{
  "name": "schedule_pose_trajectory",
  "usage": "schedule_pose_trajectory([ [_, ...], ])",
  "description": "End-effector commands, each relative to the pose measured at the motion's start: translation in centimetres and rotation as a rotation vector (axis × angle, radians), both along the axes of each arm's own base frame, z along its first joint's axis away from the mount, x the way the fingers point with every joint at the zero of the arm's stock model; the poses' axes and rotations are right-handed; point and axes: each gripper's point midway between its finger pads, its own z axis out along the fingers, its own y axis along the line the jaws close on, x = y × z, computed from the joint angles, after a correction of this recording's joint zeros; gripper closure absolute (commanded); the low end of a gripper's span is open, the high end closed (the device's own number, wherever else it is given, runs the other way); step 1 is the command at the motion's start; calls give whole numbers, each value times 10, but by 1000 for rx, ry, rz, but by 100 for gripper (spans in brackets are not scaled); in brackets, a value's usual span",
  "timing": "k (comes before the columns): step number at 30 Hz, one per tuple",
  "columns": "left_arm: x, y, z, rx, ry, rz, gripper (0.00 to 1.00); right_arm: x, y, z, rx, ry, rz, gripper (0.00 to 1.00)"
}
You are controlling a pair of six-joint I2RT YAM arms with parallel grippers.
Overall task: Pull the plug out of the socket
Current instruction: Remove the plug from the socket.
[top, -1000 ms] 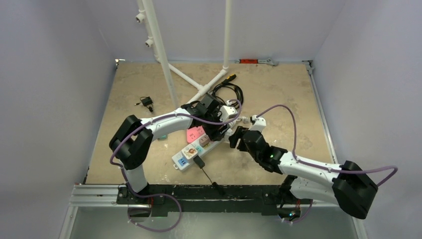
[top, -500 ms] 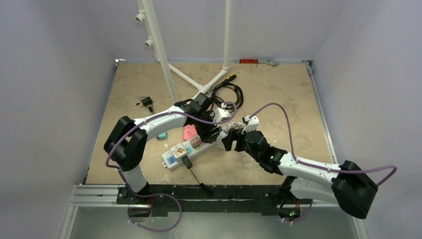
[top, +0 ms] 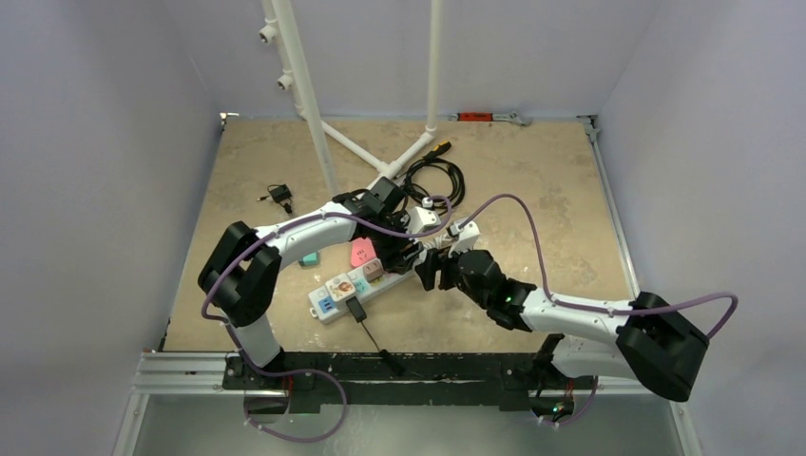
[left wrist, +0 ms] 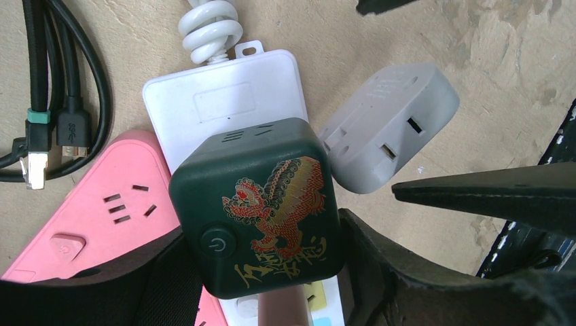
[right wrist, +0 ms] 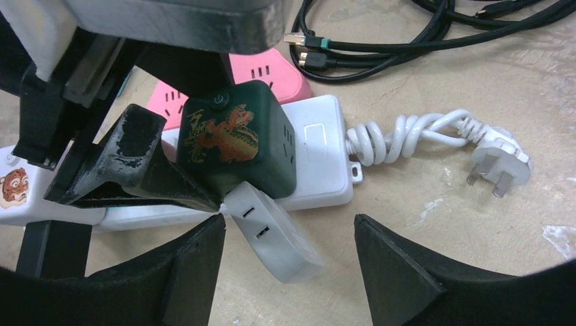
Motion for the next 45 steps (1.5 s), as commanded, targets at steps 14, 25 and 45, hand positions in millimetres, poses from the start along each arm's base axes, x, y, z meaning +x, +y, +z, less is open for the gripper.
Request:
schedule_pose_trajectory([
  [14,1,-5,18,-46,-17,-8,100,-15,27,18,34,-93,33,43],
  [25,1,-5,20,-49,-21,-6,100,-8,33,2,-66,-88,-26,51],
  [45,3,-3,14,-26,-13,7,100,-15,43,-11,-58,-44,-97,100],
])
